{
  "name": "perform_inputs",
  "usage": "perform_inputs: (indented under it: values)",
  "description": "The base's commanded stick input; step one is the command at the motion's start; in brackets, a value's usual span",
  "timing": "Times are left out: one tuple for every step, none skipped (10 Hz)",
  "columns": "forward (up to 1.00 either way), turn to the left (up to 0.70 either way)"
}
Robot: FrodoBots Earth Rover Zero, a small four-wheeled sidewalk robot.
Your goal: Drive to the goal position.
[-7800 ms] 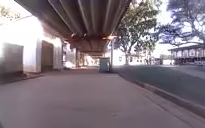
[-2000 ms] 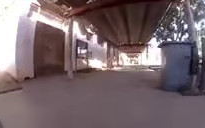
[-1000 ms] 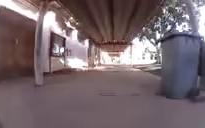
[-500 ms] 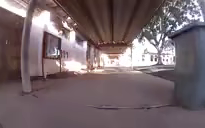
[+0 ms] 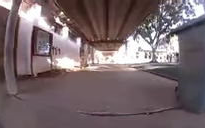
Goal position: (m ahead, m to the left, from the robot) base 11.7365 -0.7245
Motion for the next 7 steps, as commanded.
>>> perform_inputs:
  values:
    - [0.00, 0.00]
    - [0.36, 0.00]
    - [0.76, 0.00]
    - [0.85, 0.00]
    - [0.85, 0.00]
    - [0.00, 0.00]
    - [0.00, 0.00]
